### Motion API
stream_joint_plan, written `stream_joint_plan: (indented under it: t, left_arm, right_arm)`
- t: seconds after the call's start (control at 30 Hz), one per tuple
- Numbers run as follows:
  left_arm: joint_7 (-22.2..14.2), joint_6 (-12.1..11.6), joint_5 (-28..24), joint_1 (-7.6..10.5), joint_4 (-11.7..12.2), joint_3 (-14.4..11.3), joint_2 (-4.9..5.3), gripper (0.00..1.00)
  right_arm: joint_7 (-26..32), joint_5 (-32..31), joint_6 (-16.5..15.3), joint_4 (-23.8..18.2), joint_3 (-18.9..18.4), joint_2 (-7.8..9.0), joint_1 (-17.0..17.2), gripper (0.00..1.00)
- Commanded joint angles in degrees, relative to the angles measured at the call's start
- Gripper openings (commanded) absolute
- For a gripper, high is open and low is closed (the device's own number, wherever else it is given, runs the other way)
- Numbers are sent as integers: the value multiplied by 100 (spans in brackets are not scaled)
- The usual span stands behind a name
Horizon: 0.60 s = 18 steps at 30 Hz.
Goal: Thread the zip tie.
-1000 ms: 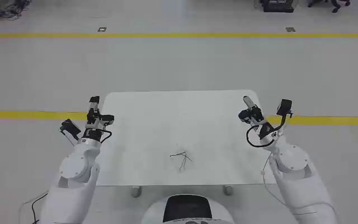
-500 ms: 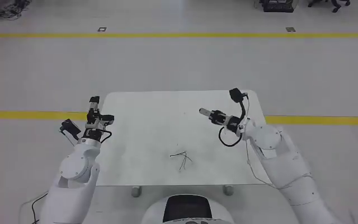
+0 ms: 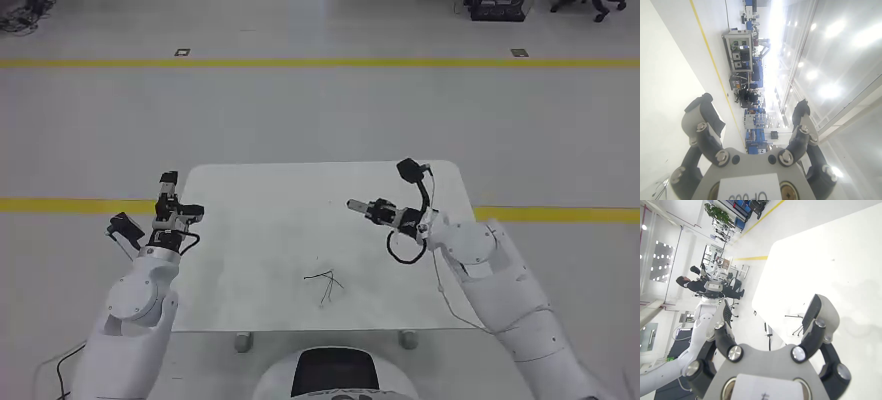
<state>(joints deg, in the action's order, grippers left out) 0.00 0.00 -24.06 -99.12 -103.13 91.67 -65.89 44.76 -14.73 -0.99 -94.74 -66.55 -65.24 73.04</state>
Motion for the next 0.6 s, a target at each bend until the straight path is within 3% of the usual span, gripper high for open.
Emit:
stream_joint_plan:
  t: [0.0,0.17,0.27,0.57]
  left_arm:
    - [0,0,0,0,0,0,0,100]
    - [0,0,0,0,0,0,0,100]
    - [0,0,0,0,0,0,0,100]
    - [0,0,0,0,0,0,0,100]
  right_arm:
    - [421,-585,8,22,250,-11,-272,100]
    - [1075,-1058,-152,352,855,-85,-871,100]
    - [1457,-1200,-677,597,1225,-133,-1159,100]
    - [1479,-1215,-725,633,1244,-135,-1189,100]
